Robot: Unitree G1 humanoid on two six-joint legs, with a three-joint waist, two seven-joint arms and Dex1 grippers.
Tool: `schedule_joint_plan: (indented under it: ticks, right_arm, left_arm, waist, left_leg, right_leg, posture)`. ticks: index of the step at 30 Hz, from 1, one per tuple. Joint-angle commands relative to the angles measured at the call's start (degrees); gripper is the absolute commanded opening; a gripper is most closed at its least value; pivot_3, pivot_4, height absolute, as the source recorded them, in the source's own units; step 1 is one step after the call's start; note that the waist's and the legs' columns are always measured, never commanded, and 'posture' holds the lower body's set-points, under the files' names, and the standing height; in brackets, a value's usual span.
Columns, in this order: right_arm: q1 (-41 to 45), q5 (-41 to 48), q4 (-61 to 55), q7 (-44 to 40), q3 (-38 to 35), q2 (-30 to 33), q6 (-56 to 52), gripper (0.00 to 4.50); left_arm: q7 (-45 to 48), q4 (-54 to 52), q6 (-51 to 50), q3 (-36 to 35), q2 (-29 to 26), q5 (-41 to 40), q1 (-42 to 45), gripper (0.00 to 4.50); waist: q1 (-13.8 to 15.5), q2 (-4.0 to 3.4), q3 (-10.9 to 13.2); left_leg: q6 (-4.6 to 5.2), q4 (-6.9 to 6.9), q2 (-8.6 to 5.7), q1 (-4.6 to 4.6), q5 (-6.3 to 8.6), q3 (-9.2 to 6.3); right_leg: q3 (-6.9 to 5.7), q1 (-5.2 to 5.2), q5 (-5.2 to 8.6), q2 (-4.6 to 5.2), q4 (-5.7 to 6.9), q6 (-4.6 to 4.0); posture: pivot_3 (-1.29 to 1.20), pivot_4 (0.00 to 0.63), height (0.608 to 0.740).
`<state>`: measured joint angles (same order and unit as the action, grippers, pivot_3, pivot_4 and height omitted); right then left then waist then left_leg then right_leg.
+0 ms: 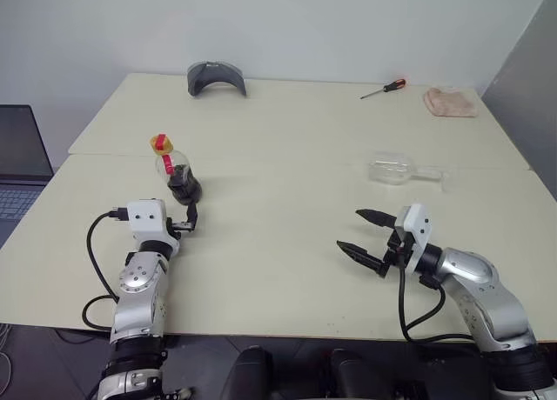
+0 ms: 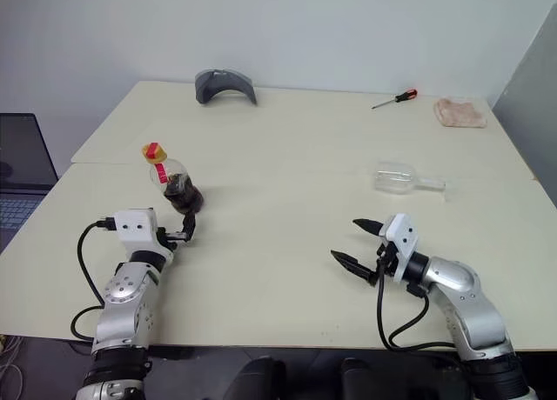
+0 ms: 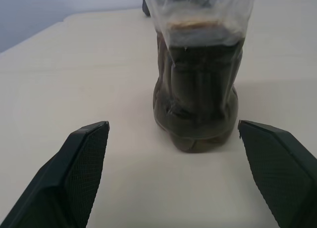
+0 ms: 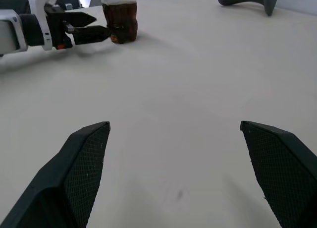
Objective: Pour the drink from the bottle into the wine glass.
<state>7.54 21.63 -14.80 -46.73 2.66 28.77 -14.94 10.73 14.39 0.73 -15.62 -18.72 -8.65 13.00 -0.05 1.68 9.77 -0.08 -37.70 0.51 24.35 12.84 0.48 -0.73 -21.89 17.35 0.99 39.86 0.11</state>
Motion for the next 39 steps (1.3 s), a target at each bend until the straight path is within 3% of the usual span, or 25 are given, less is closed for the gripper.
schedule_joint_plan:
  ticks: [1,12,27,30,37,39]
  right_arm:
    - [1.3,0.9,-2.2,-0.3,-0.2,-0.2,0.3,4.50]
    - [2.5,2.0,-5.8,1.2,-0.3,-0.6,-3.0,4.50]
    - [13.7,9.5,-12.6,2.3,1.4,-1.7,-13.9,4.50]
    - [14.5,9.3,-12.5,2.6,1.9,-2.1,-14.1,4.50]
    - [14.3,9.3,-13.1,3.1,2.4,-2.3,-14.2,4.50]
    - [13.8,9.3,-13.5,3.4,2.1,-2.0,-14.2,4.50]
  left_arm:
    - [1.9,1.7,2.0,0.3,-1.0,-0.3,2.0,4.45]
    - [0.8,7.0,2.9,0.3,-2.2,0.9,8.7,4.45]
    - [-1.0,11.7,0.7,1.0,-1.6,1.2,16.2,4.45]
    - [-1.2,12.0,0.6,1.1,-1.4,1.2,17.1,3.85]
    - [-0.8,10.8,0.3,1.5,-1.4,0.9,17.8,1.69]
    - [0.8,8.5,0.1,2.2,-1.4,0.5,17.4,1.55]
  waist:
    - [0.0,0.00,0.0]
    - [0.0,0.01,0.0]
    - [0.0,0.05,0.0]
    - [0.0,0.05,0.0]
    - [0.0,0.06,0.0]
    - [0.0,0.07,0.0]
  left_leg:
    - [0.00,0.00,0.00,0.00,0.00,-0.01]
    - [0.00,0.00,0.00,0.00,0.00,-0.02]
    - [-0.01,-0.02,0.00,0.01,0.00,-0.04]
    - [-0.01,-0.02,0.00,0.01,0.00,-0.05]
    - [-0.01,-0.02,0.00,0.02,0.00,-0.05]
    - [-0.01,-0.02,0.00,0.02,0.00,-0.05]
  right_leg:
    - [0.00,0.00,0.00,0.00,0.00,0.00]
    - [-0.01,0.00,0.00,0.00,0.00,0.00]
    - [-0.04,-0.01,-0.01,0.01,0.00,0.00]
    - [-0.04,-0.01,-0.01,0.00,0.00,0.00]
    - [-0.04,-0.01,-0.01,0.01,0.00,0.00]
    - [-0.04,-0.01,-0.01,0.01,0.00,0.00]
  posture:
    - [0.00,0.150,0.740]
    - [0.00,0.150,0.740]
    - [0.00,0.150,0.740]
    - [0.00,0.150,0.740]
    - [0.00,0.150,0.740]
    - [0.00,0.150,0.740]
